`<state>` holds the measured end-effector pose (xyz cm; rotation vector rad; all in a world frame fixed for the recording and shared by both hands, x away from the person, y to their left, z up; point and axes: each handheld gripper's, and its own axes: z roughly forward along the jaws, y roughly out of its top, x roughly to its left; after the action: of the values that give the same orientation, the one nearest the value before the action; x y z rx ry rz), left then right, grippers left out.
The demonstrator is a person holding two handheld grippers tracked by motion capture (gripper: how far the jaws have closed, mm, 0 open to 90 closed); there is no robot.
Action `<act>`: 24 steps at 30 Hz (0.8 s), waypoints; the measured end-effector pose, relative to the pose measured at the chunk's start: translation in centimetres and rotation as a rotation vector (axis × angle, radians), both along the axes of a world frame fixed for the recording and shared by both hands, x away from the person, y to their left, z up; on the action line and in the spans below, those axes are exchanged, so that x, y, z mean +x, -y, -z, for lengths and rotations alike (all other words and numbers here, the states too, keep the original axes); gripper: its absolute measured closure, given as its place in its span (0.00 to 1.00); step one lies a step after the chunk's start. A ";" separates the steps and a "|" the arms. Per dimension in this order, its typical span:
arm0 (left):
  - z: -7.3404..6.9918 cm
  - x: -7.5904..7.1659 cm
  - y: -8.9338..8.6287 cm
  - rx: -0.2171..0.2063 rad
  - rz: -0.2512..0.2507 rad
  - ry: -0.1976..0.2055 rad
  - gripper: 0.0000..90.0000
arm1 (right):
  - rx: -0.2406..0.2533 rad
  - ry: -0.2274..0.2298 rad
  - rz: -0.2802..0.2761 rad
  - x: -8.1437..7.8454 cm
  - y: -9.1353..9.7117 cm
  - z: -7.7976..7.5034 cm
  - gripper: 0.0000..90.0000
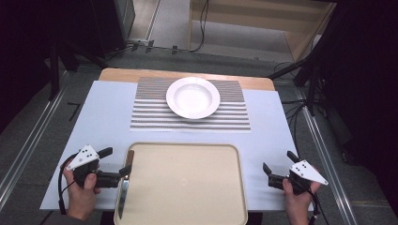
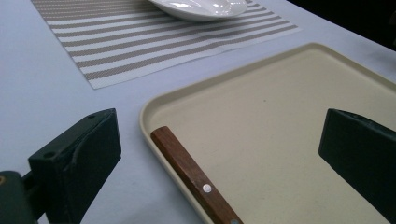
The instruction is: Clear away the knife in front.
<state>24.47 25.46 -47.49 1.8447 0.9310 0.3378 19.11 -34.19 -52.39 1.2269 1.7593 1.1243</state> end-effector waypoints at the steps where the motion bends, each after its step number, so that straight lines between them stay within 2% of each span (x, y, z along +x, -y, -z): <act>1: 0.0 0.0 -0.2 -0.002 -0.003 0.000 0.00 | 0.000 0.000 0.000 0.0 0.0 0.0 0.00; 10: 0.1 0.1 -2.3 -0.023 -0.055 0.018 0.00 | 0.001 0.000 0.000 0.0 0.0 0.0 0.00; 24: 0.4 -0.1 -6.0 -0.028 -0.149 0.057 0.00 | 0.007 -0.001 0.001 0.0 0.1 0.0 0.00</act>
<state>24.33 31.43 -47.86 1.7351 1.0311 0.4644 19.16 -34.27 -52.37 1.2328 1.7568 1.1303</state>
